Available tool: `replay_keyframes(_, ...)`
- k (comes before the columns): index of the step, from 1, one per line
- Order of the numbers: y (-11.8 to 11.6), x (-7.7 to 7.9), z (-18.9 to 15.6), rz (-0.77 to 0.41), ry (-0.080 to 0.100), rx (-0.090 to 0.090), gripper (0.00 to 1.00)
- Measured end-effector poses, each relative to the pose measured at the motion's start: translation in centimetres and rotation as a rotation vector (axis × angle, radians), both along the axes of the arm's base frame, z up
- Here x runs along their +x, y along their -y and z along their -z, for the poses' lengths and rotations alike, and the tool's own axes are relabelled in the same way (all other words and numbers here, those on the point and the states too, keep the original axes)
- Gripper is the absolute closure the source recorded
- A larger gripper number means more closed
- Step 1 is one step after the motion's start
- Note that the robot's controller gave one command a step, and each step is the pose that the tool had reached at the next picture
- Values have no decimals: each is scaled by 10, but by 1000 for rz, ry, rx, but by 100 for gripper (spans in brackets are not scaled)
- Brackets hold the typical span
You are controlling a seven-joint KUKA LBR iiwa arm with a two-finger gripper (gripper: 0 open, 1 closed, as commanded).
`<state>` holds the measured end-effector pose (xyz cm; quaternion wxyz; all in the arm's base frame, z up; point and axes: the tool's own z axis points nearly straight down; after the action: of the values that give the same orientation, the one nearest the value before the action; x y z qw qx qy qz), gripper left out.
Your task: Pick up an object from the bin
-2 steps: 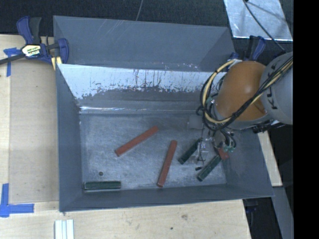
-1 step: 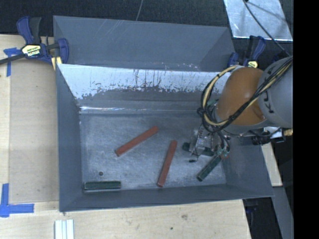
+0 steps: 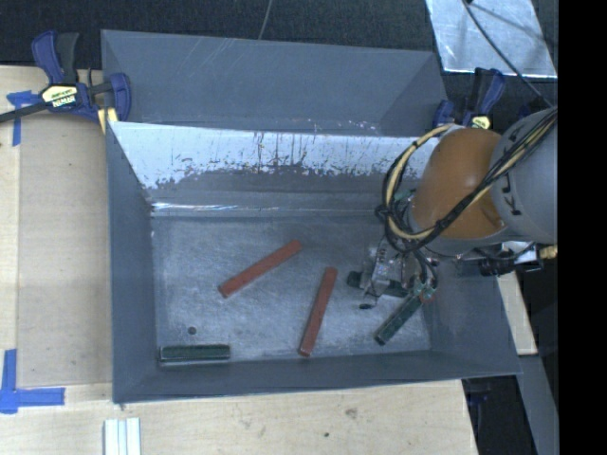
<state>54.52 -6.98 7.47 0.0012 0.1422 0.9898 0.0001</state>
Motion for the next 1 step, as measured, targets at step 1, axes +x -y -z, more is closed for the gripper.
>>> replay_keyframes(1, -10, 13, -97, 16, -2, 1, 0)
